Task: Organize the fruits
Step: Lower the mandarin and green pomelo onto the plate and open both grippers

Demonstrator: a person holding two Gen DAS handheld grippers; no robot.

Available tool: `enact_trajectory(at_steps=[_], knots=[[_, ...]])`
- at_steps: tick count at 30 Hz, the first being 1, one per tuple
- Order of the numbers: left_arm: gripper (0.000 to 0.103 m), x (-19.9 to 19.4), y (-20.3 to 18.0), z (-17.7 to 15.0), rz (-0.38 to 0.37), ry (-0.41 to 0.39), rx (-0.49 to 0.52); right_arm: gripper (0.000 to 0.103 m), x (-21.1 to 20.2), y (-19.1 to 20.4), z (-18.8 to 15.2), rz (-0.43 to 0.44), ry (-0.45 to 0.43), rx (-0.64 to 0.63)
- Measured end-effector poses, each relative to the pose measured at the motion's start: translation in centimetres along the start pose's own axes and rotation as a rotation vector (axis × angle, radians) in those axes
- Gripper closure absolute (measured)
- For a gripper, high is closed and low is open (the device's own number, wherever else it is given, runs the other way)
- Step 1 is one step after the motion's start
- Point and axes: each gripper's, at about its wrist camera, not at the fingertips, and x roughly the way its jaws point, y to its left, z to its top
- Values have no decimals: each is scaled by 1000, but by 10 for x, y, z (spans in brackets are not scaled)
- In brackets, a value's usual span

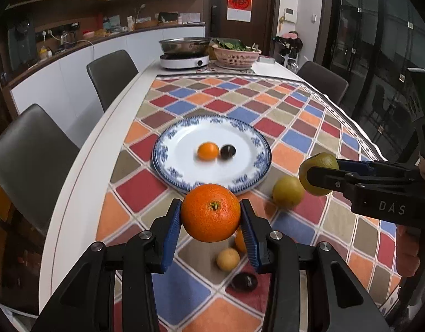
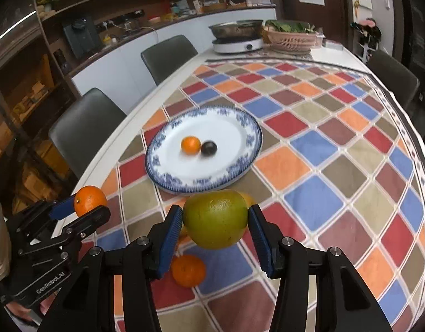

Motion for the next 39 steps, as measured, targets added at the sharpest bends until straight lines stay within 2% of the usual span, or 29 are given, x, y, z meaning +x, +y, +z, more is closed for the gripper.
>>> enact_trajectory(at_steps=[7, 18, 28, 39], knots=[[62, 16, 10, 31, 6, -18, 9, 53, 9, 3, 34, -2, -35, -53], [62, 63, 33, 70, -33, -7, -8, 53, 53, 7, 83, 5, -22, -110], [62, 119, 53, 97, -65, 74, -40, 53, 104, 1, 107, -21, 44, -109], [62, 176, 58, 108, -75, 204, -80, 53, 148, -16, 121, -8, 152, -46]])
